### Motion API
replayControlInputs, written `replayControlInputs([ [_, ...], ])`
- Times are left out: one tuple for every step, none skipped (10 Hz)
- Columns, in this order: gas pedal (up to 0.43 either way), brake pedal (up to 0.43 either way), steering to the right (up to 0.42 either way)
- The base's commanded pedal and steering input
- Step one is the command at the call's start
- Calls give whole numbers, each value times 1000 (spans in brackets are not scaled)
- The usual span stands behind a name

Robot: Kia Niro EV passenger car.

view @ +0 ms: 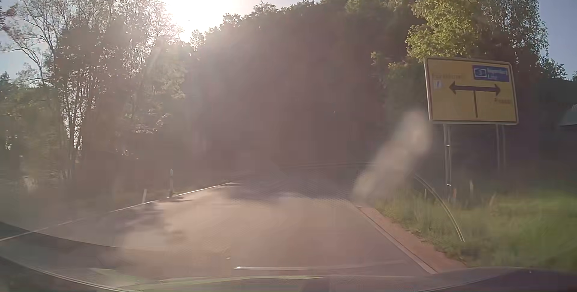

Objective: Follow the waypoints while adhering to traffic rules and regulations

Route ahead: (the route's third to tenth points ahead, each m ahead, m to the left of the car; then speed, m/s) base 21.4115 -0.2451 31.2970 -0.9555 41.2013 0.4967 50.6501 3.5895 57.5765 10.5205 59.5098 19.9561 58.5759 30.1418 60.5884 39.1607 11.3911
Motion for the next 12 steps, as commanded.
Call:
replayControlInputs([
  [0, 0, 43],
  [0, 0, 40],
  [0, 0, 34],
  [0, 0, 28],
  [0, 0, 22],
  [0, 0, 19],
  [0, 0, 18],
  [0, 0, 18],
  [0, 0, 17],
  [0, 0, 17],
  [0, 0, 16],
  [0, 0, 15],
])
